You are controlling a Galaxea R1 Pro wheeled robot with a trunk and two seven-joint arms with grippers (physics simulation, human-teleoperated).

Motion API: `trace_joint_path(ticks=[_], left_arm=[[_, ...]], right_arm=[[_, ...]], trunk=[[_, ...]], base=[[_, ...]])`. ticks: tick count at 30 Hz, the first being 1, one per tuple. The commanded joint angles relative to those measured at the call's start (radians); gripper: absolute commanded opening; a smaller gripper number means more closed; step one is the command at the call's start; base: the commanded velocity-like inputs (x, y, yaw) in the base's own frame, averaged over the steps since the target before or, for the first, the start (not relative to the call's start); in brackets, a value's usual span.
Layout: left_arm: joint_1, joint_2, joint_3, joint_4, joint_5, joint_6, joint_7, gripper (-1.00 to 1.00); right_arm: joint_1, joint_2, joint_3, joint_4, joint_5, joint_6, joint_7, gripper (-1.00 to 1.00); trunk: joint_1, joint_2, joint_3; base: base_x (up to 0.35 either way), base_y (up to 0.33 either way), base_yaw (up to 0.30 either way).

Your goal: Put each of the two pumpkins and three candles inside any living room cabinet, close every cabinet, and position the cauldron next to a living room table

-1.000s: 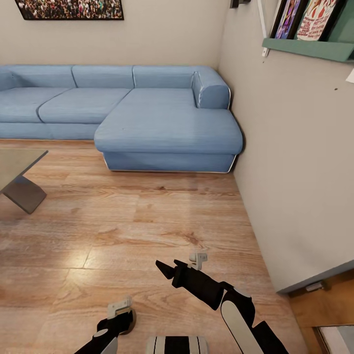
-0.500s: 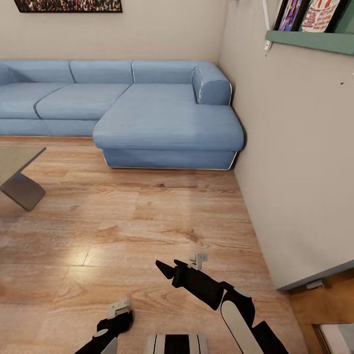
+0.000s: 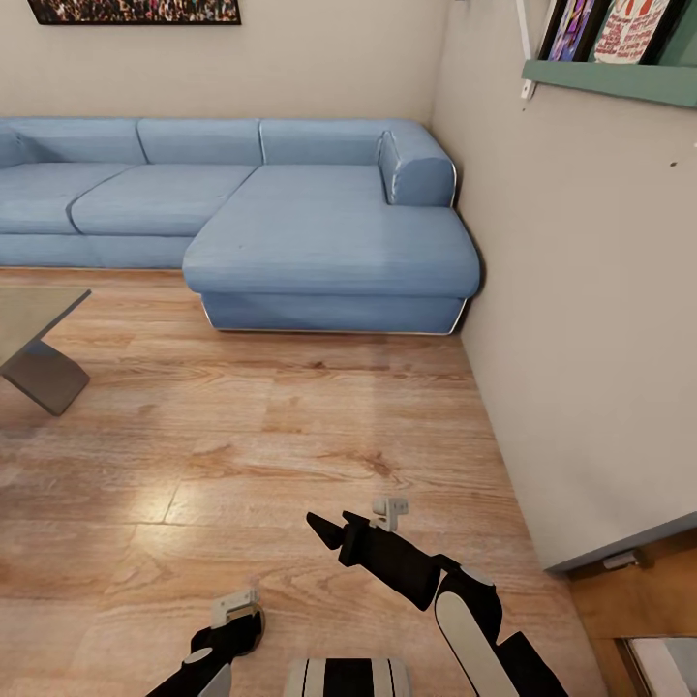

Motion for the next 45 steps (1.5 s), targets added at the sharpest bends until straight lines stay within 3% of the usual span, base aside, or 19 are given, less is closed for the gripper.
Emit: trace_joint_path(ticks=[1, 8, 9, 34, 45], left_arm=[[0.0, 0.001, -0.009, -0.001, 0.009, -0.003, 0.005, 1.0], [0.0, 0.002, -0.006, -0.001, 0.009, -0.009, 0.006, 1.0], [0.0, 0.002, -0.006, -0.001, 0.009, -0.009, 0.006, -1.0], [0.0, 0.004, -0.003, -0.002, 0.029, -0.045, 0.007, -1.0], [0.0, 0.004, -0.004, -0.002, 0.029, -0.045, 0.007, -1.0]], right_arm=[[0.0, 0.0, -0.001, 0.0, -0.004, 0.005, 0.001, 1.0], [0.0, -0.001, -0.001, 0.0, -0.004, 0.005, 0.001, 1.0], [0.0, -0.001, -0.001, 0.0, -0.004, 0.005, 0.001, 1.0], [0.0, 0.002, 0.0, 0.003, -0.004, 0.005, -0.001, 1.0], [-0.001, 0.004, 0.001, 0.006, -0.003, 0.005, -0.001, 1.0]], trunk=[[0.0, 0.0, -0.001], [0.0, 0.0, -0.001], [0.0, 0.0, -0.001], [0.0, 0.0, -0.001], [-0.003, 0.001, 0.026]], base=[[0.0, 0.0, 0.0], [0.0, 0.0, 0.0], [0.0, 0.0, 0.0], [0.0, 0.0, 0.0], [0.0, 0.0, 0.0]])
